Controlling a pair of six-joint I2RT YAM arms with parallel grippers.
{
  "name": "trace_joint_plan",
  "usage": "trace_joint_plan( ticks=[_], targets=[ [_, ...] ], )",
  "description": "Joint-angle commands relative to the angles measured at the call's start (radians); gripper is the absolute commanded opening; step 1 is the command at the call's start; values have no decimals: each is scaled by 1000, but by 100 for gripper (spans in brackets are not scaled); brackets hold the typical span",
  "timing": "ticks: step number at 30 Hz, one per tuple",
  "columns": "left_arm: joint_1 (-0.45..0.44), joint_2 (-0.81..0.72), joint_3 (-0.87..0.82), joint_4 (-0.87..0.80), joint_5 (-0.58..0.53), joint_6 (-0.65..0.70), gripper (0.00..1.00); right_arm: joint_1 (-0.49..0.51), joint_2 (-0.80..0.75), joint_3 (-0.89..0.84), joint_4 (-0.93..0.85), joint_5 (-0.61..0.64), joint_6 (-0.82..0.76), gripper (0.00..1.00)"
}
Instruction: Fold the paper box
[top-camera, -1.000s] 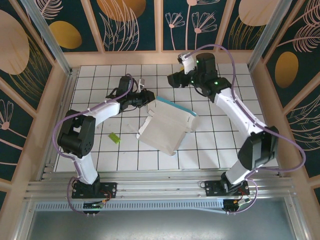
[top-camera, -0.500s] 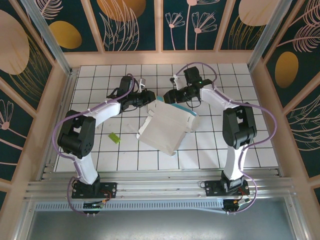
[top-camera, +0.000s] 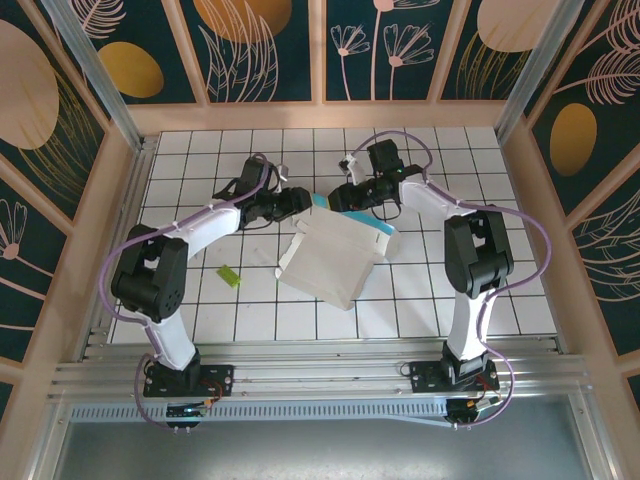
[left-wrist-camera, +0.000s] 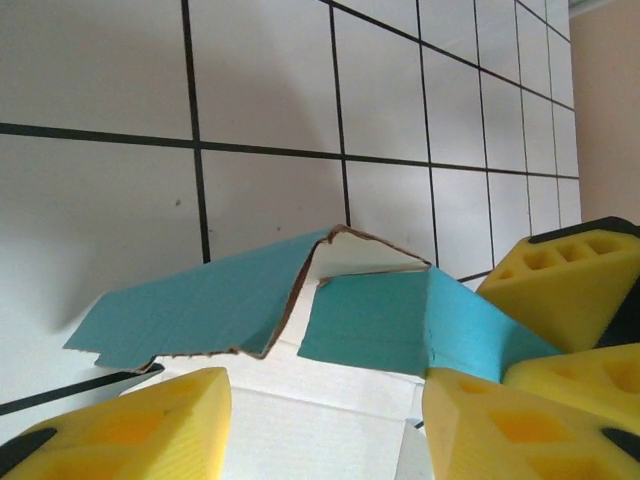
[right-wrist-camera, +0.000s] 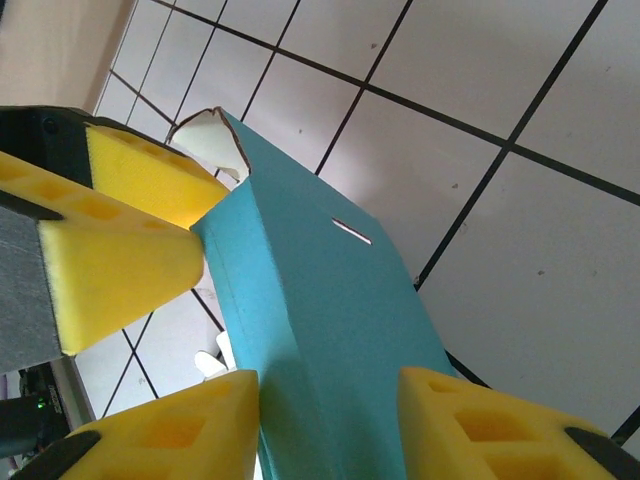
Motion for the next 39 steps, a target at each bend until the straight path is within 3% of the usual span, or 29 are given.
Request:
trace_joint_plan(
  ticks=[1,5,10,15,25,39],
  targets=[
    [-4,-125,-49,-44,-97,2,53,1,-20,-25,-24,28,13,41],
    [-31,-266,-193,35,-252,-9,50,1,-22,-21,-19,23,23,42],
    [-63,-327,-390,227,-301,22,44,2,-19,-14,-22,33,27,42],
    [-128,-194,-325,168,-349,80,44,1,-21,4,-40,53,24,43],
    [-132,40,-215,214,-434,161,42,0,-35,0,-46,64,25,44],
    [-131,229,-63,217,-391,178,41,2,-47,-5,-48,77,25,44]
  ],
)
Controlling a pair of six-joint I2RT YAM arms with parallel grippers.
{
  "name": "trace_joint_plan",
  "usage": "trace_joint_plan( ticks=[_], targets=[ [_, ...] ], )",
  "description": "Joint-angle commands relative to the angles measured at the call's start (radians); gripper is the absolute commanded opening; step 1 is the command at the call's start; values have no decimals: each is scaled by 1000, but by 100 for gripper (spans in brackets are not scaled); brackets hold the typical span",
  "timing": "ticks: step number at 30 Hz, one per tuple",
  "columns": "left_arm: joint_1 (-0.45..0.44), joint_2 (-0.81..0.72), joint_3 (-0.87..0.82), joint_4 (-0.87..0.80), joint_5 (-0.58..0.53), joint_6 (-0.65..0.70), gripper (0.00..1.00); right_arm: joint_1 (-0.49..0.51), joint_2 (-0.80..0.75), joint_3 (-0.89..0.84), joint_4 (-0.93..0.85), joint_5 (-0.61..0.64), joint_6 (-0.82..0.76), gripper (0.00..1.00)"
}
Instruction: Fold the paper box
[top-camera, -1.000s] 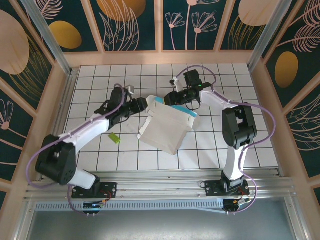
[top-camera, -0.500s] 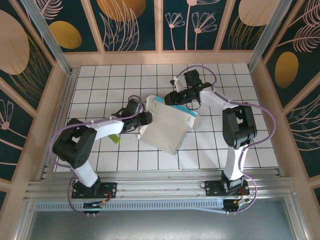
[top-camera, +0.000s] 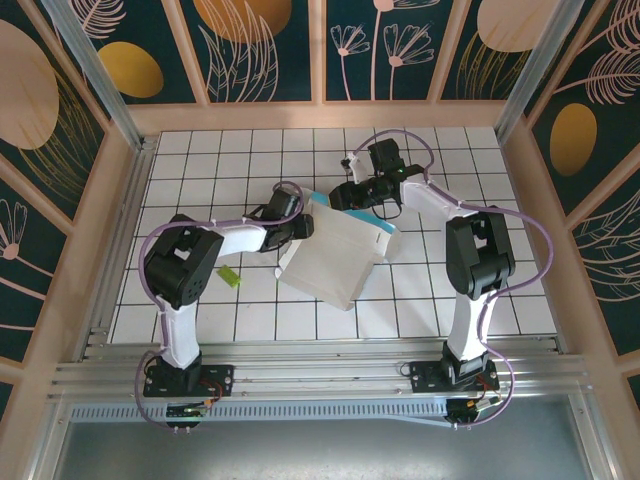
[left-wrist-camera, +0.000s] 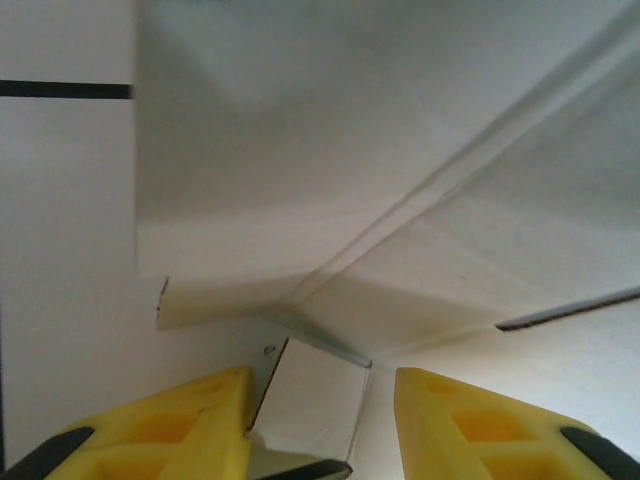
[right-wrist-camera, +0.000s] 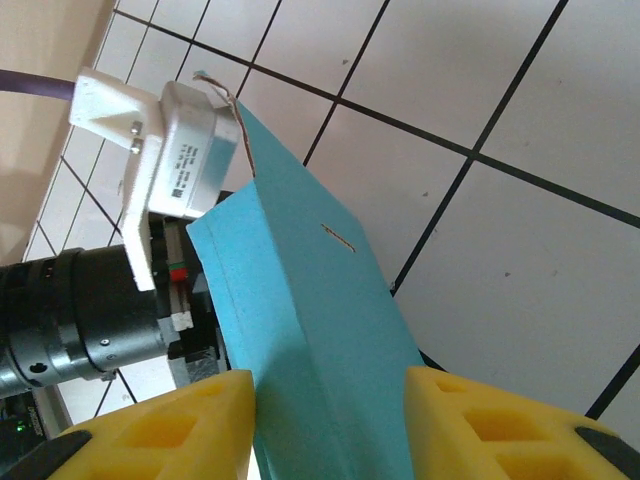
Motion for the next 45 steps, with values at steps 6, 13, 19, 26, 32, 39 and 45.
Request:
trace_joint_plan(
  ticks=[6,13,19,26,32,39,45],
  targets=[
    [2,-7,-22,107,126,61,27,4,-37,-17,-34,30,16,44],
    [2,-18,-18,124,239,134,27,13,-36,-30,-12,48,28,43],
    [1,15,-35,149,293,118,27,12,-36,-44,-5,60,28,43],
    [1,-69,-94,167,265,99,33,11,-47,-48,-10,75,28,43],
    [73,-262,-131,96,226,135,54,12,-61,-49,-18,92,19,43],
    [205,-308,-21,-94,396,378,55,16,-58,-42,-20,92,28,43],
    [218,-142,161,-269,501,516,52,22,-60,-38,-26,97,29,43]
  ],
)
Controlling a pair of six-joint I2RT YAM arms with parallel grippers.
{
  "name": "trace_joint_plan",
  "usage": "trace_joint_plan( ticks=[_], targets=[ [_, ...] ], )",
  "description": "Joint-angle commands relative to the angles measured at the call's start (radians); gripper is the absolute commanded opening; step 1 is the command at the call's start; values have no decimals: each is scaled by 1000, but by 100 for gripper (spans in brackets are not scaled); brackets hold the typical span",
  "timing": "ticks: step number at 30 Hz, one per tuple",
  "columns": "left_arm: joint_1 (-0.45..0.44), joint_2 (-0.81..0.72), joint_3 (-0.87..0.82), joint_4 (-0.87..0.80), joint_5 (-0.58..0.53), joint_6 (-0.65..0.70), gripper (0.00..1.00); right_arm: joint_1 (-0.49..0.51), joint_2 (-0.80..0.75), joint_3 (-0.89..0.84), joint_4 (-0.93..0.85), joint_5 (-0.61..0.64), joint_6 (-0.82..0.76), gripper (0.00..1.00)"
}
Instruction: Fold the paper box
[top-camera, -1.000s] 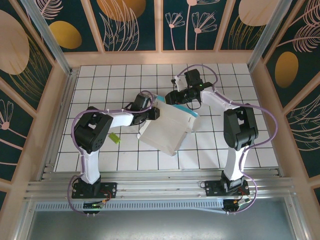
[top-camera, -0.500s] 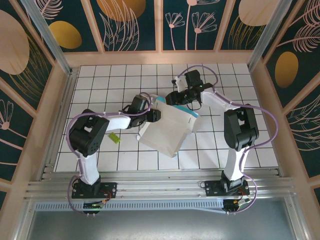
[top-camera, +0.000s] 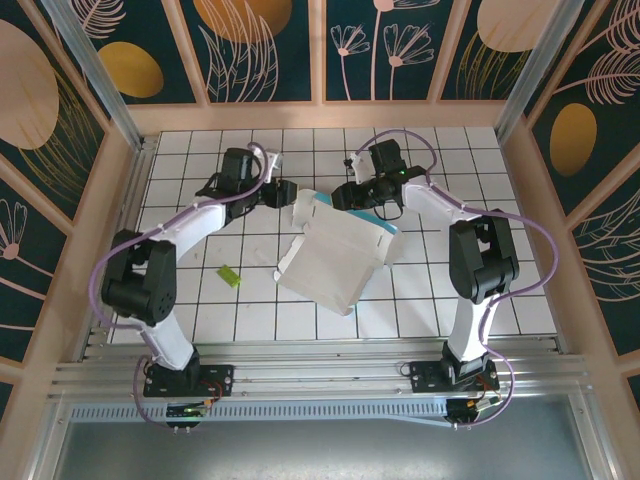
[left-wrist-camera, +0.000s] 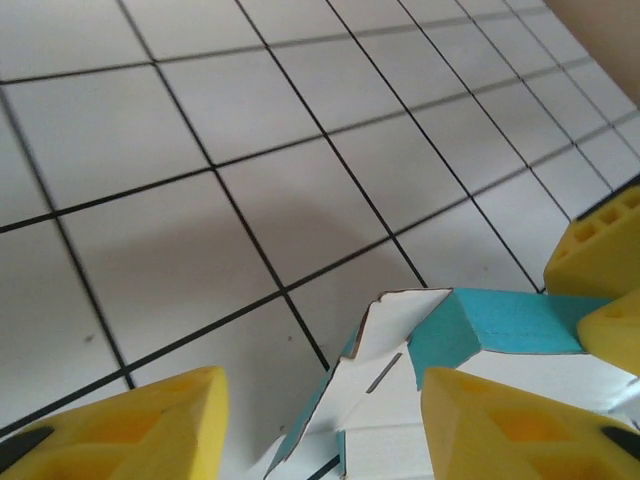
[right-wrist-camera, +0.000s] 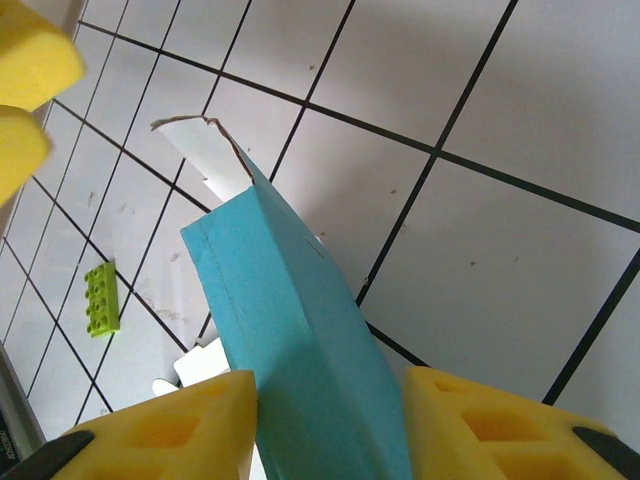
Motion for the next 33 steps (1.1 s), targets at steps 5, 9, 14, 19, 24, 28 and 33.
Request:
trace_joint_plan(
  ticks=[5,9,14,19,24,28,33],
  targets=[
    [-3,145,89,-138,112,108,49,27,-32,-24,-25,30,10,43],
    [-2,172,77,-111,111,75,35,36,-35,-40,-13,37,14,43],
    [-3,158,36,-47,157,9,18,49,-47,-69,12,59,30,42],
    [-3,138,-12,18,204,-96,12,67,-70,-110,62,107,59,41],
    [-2,112,-60,92,262,-203,12,85,-71,-124,80,143,65,41],
    [-15,112,-51,67,287,-244,13,94,-66,-126,85,184,66,40],
    [-27,85,-53,36,304,-262,13,106,-74,-141,105,250,75,40]
  ],
)
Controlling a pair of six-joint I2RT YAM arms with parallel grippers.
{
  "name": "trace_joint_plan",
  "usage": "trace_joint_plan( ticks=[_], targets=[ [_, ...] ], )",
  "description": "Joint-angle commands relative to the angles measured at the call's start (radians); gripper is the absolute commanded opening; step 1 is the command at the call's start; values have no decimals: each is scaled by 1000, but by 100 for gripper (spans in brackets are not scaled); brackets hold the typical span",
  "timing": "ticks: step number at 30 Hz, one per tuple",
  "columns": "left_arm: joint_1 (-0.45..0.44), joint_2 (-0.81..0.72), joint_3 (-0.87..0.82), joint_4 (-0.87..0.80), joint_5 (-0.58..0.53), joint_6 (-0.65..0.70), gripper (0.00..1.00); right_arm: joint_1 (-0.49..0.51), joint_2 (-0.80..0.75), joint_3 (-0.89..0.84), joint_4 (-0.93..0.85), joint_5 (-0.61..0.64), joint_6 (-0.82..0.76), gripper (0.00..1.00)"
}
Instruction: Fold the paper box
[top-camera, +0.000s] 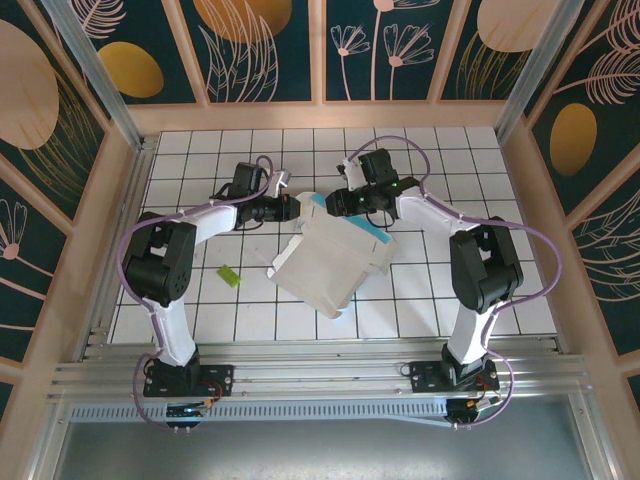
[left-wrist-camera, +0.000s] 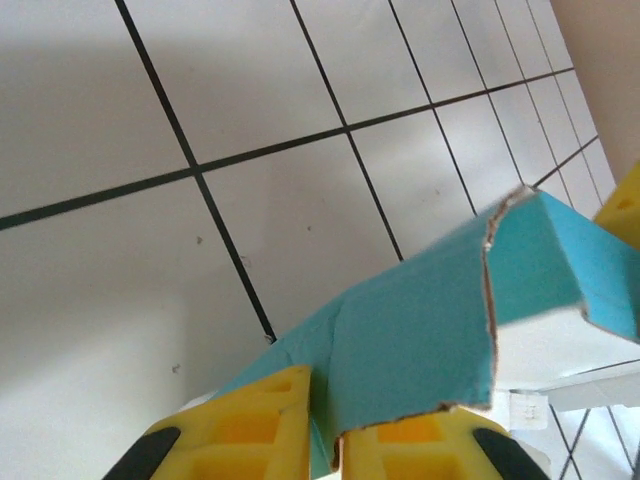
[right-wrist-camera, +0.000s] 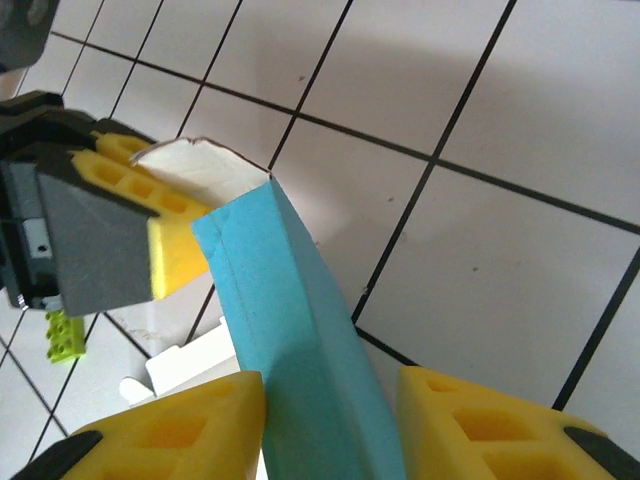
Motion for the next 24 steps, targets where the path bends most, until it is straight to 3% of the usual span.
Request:
trace_joint_plan(
  ticks=[1,10,14,19,24],
  targets=[
    [-28,-55,-11,-2,100,-62,14,26,-5,-38,-16,90,16,40],
    [-95,-53,-69,-11,88,-90,23,55,-9,-39,-18,157,1,40],
    [-95,-68,-149,1,20,-84,28,77,-27,-56,-16,183,-11,40],
    [-95,-107,-195,-12,-88,-48,43,103,-60,-93,-9,206,-37,40],
    [-95,-169,-262,12,-188,-13,43,127,-90,-123,-14,270,-75,40]
  ],
)
